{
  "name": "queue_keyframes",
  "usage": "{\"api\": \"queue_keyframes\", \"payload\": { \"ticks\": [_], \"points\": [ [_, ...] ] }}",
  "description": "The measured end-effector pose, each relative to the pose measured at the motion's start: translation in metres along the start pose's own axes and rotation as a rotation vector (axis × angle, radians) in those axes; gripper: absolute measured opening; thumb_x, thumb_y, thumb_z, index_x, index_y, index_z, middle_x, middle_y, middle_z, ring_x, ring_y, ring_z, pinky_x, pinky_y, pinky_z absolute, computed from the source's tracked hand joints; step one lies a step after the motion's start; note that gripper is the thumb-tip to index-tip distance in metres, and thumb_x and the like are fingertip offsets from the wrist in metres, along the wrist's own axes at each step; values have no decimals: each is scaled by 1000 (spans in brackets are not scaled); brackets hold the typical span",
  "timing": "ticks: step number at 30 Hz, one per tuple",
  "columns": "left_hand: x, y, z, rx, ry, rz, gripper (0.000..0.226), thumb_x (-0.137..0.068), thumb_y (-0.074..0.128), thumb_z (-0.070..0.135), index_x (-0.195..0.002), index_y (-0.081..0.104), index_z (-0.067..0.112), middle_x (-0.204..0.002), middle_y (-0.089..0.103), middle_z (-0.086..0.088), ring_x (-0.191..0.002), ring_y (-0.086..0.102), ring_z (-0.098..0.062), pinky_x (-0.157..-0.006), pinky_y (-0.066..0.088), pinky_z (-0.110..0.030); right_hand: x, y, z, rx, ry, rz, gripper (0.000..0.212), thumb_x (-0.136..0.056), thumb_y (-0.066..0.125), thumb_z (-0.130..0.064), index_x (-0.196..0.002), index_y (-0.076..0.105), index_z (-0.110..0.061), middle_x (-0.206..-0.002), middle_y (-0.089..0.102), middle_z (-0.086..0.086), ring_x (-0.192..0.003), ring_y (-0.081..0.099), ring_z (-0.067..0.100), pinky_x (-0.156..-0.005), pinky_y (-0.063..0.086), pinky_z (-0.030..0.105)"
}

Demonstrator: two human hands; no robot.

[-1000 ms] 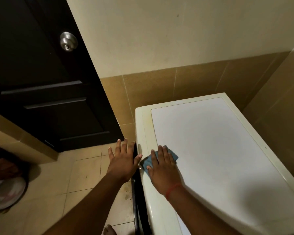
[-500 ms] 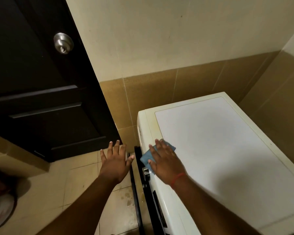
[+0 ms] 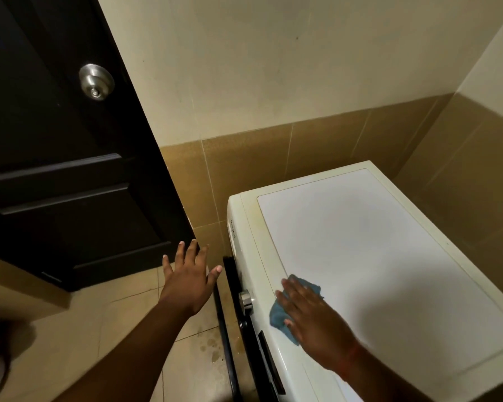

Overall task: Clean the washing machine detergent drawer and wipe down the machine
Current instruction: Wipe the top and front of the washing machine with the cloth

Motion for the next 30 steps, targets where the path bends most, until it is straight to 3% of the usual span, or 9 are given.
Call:
{"api": "queue_keyframes", "payload": {
  "ticks": [3, 5, 7, 9, 13, 18, 23, 27, 30],
  "points": [
    [3, 5, 0, 5, -47, -16, 69, -98, 16, 61, -156, 11, 24, -165, 1, -5, -151, -11, -27, -119, -3, -59, -9, 7, 52, 26, 261, -12, 74, -92, 54, -19, -153, 12, -10, -155, 32, 17, -150, 7, 32, -118, 22, 49],
    [8, 10, 15, 13, -65, -24, 69, -98, 16, 61, -156, 12, 23, -165, 2, -6, -151, -10, -28, -118, -2, -59, -24, -5, 40, -61, 224, 18, 62, -91, 57, -21, -147, 35, -9, -146, 45, 15, -145, 28, 33, -117, 27, 45],
    [12, 13, 43, 20, -45, -29, 69, -98, 16, 60, -155, 12, 22, -165, 2, -6, -151, -9, -28, -118, -1, -58, -35, -16, 14, -24, 19, 19, 48, -98, 40, -31, -141, 49, -9, -149, 43, 14, -141, 35, 32, -117, 24, 44],
    [14, 14, 74, 38, 4, -33, 69, -98, 16, 59, -156, 11, 22, -165, 0, -6, -151, -11, -27, -118, -3, -58, -41, -28, 29, 75, -29, 2, 56, -101, 22, -34, -146, 40, -8, -154, 33, 17, -145, 25, 36, -118, 21, 48],
    [17, 14, 114, 65, 36, -31, 69, -98, 16, 60, -156, 4, 24, -165, -1, -6, -151, -12, -26, -118, -5, -57, -32, -28, 108, 5, 407, -2, 66, -97, 10, -38, -148, 37, -8, -154, 33, 20, -145, 24, 39, -117, 24, 50],
    [21, 19, 129, 61, -30, -39, 70, -98, 18, 60, -156, 4, 25, -165, -1, -6, -151, -12, -27, -119, -4, -58, -4, -22, 75, 73, 43, -27, 58, -101, 18, -35, -146, 39, -5, -154, 31, 21, -144, 24, 41, -117, 20, 52],
    [27, 26, 138, 29, -72, -31, 70, -98, 18, 60, -156, 7, 24, -165, 0, -6, -151, -11, -27, -119, -3, -58, 7, -29, 166, 12, 434, 32, 64, -97, 15, -39, -147, 40, -8, -153, 35, 20, -144, 25, 40, -117, 24, 51],
    [22, 28, 167, 16, -68, -30, 71, -97, 15, 62, -156, 4, 25, -165, -4, -4, -150, -14, -26, -119, -4, -57, 12, -18, 139, 9, 85, -17, 58, -100, 22, -38, -147, 40, -9, -154, 35, 17, -145, 24, 37, -116, 24, 50],
    [15, 27, 198, 31, -5, -6, 70, -98, 17, 61, -157, 6, 26, -165, -4, -4, -150, -15, -25, -117, -6, -56, 9, -33, 202, 13, 324, 43, 61, -97, 19, -39, -146, 42, -11, -152, 38, 17, -144, 26, 37, -117, 24, 50]
  ]
}}
Point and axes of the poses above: each hand's wrist, its own x-axis away from the middle knuckle, its own y-axis out of the palm, z = x × y, the point moved 9 cm from there along -x, towards the middle knuckle
